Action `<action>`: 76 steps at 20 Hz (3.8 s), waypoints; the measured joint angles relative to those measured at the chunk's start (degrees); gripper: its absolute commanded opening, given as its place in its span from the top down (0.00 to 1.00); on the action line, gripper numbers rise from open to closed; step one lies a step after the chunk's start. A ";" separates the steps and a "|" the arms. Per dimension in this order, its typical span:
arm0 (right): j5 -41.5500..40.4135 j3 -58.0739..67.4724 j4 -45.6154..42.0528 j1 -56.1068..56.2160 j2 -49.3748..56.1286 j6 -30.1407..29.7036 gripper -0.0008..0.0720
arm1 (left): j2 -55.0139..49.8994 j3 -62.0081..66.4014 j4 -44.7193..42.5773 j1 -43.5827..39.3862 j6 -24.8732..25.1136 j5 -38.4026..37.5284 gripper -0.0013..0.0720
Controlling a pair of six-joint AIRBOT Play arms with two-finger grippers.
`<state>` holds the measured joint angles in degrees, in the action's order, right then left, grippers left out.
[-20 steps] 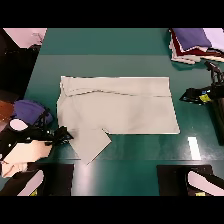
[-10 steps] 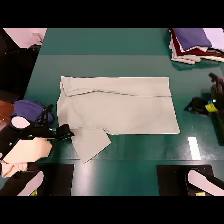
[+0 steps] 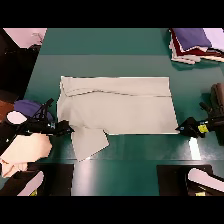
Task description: Fold the shirts.
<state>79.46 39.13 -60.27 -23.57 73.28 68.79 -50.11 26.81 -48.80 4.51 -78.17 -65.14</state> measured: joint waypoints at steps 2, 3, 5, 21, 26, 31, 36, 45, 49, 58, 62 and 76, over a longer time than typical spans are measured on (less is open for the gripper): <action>-1.70 -0.61 0.85 1.07 0.72 -0.66 0.77 | 0.00 0.09 0.00 0.00 0.04 -0.02 0.95; -2.51 -0.76 0.94 1.57 1.07 -0.87 0.88 | 0.00 0.09 0.00 0.00 0.07 -0.02 0.95; -3.15 -1.07 1.38 2.43 1.36 -1.40 0.96 | 0.00 0.15 -0.02 0.00 0.11 -0.28 0.95; 7.52 3.93 -20.90 6.01 -27.32 5.09 0.96 | 16.98 7.80 -3.26 -0.04 -6.86 -18.80 0.95; 3.23 14.40 -18.32 13.42 -19.08 6.86 0.96 | 6.40 15.96 -2.49 -0.04 -3.61 -10.34 0.95; -0.26 25.57 -17.49 18.38 -3.69 9.09 0.96 | -9.73 24.65 -2.19 -0.04 -0.57 -1.66 0.95; -1.68 35.76 -15.10 20.81 9.81 11.19 0.96 | -22.29 32.20 -2.16 -0.07 0.33 4.09 0.86; -3.98 46.34 3.37 15.17 21.20 8.39 0.30 | -27.21 38.56 -1.46 0.00 0.24 5.53 0.68; 1.57 42.21 5.27 9.64 20.50 2.86 0.30 | -27.41 39.78 -0.79 -0.02 1.09 0.22 0.94; 3.06 33.03 8.92 4.46 25.27 -5.07 0.37 | -27.50 40.19 0.76 -6.43 2.05 0.24 0.95; 2.82 32.52 9.53 7.48 26.64 -7.41 0.83 | -27.61 40.22 0.81 -11.93 1.66 3.82 0.95; 8.11 40.37 17.42 13.27 10.91 -4.04 0.96 | -49.20 58.82 0.90 -32.22 -3.72 10.67 0.95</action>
<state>87.57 79.50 -42.85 -10.31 84.18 64.75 -99.31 85.62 -47.90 -27.70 -81.89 -54.48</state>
